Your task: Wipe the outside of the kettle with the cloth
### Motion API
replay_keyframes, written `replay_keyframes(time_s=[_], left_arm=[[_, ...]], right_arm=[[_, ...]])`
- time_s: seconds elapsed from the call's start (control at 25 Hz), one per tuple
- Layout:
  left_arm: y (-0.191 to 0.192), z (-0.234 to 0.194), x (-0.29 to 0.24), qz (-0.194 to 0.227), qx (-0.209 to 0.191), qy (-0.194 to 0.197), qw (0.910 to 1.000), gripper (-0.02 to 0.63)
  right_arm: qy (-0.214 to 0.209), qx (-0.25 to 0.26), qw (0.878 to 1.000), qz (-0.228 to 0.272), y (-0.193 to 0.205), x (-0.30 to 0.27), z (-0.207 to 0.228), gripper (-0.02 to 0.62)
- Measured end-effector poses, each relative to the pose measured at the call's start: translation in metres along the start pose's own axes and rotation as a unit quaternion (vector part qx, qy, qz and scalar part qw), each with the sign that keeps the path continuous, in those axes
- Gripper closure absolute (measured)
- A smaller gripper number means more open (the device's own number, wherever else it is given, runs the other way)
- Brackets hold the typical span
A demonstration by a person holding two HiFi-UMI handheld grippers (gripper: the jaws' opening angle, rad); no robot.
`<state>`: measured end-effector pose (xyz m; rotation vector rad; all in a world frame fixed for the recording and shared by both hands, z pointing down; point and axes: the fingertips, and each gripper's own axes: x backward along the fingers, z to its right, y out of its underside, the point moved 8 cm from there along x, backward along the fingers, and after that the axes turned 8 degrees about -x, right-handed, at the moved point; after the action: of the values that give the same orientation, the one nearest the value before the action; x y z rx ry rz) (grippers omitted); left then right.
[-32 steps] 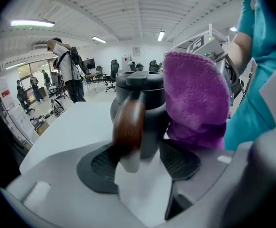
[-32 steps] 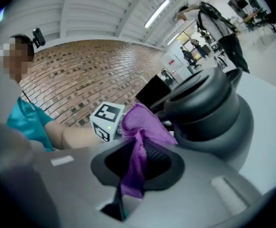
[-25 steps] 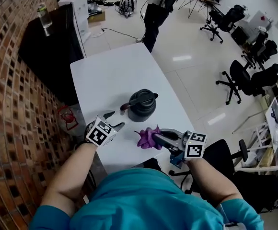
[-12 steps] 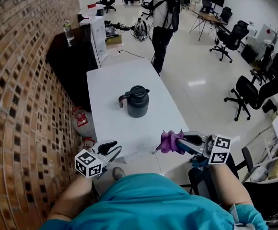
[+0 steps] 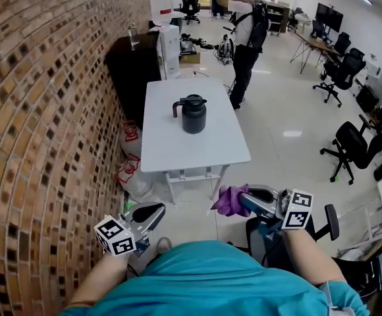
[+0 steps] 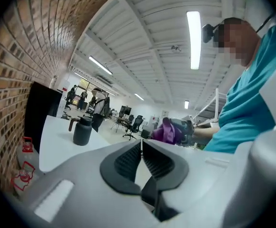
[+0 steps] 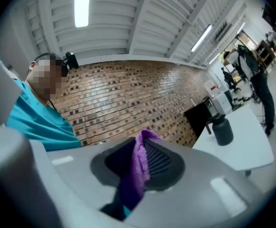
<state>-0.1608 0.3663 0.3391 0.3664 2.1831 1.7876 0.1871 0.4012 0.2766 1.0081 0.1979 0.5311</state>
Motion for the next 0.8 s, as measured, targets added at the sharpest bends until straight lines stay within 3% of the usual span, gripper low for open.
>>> replay_keyframes(time_s=[0.16,0.4,0.56,0.8], left_arm=[[-0.003,0.027,0.042,0.007,0.001,-0.005,1.0000,0.604],[-0.005,0.035,0.095,0.004,-0.003,-0.004,1.0000,0.604],[0.004,0.036,0.130,-0.016,-0.008,0.001,0.9998,0.604],[0.011,0.030,0.150,-0.018,0.009,0.000,0.9998,0.604]], right_arm=[[0.004,0.015,1.000,-0.011,0.032,0.004,-0.049,0.541],[0.044,0.049,0.998,-0.004,0.079,-0.016,-0.087,0.541],[0.073,0.055,0.996,0.006,0.107,-0.038,-0.096,0.549],[0.113,0.086,0.990,-0.021,0.121,-0.053,-0.103,0.552]])
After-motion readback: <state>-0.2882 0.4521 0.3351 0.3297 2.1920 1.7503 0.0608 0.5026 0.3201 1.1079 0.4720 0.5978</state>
